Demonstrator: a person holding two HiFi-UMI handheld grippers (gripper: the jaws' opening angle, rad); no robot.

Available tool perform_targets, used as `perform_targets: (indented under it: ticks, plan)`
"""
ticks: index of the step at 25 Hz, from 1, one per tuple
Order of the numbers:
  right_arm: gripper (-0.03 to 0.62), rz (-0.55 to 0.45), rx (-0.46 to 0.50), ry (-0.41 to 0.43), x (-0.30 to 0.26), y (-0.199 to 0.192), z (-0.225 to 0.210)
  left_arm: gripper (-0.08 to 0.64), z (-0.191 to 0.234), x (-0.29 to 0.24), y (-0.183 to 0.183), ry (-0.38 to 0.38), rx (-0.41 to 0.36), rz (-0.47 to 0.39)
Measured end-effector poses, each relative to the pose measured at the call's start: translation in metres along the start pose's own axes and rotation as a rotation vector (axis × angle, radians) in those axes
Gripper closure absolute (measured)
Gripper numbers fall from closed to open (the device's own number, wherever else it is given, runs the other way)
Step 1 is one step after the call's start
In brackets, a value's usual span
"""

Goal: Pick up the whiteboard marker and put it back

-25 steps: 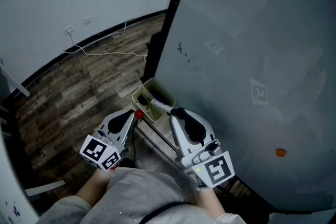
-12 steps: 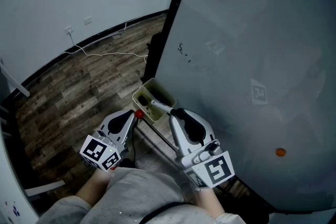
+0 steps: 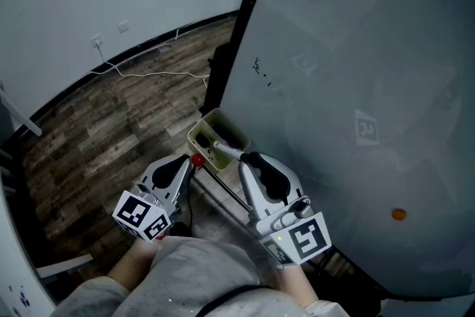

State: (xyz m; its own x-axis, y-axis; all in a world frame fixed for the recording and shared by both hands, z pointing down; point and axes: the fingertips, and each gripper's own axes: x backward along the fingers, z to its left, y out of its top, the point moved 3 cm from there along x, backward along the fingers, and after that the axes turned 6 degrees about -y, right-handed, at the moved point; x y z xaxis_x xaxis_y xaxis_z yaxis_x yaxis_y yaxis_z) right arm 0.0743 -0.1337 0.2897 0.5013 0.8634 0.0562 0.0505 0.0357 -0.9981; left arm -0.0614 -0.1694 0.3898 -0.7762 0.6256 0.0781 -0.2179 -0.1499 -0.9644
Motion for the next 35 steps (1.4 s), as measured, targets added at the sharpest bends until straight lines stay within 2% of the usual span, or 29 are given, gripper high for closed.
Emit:
perform_targets:
  ticks: [16,21,29,35]
  plan:
    - [0.512,0.066,-0.046,-0.016,-0.016,-0.033,0.000,0.545,0.024,0.005,-0.012,0.026,0.030,0.042]
    - [0.512,0.104,-0.033,-0.034,-0.019,-0.049,-0.001,0.545,0.035,0.006,-0.017,0.040,0.030,0.055]
    - [0.512,0.118,-0.054,-0.034,-0.029,-0.068,0.000,0.545,0.042,0.001,-0.027,0.028,0.045,0.073]
    - [0.512,0.121,-0.037,-0.054,-0.034,-0.080,-0.003,0.545,0.044,-0.004,-0.035,0.022,0.058,0.083]
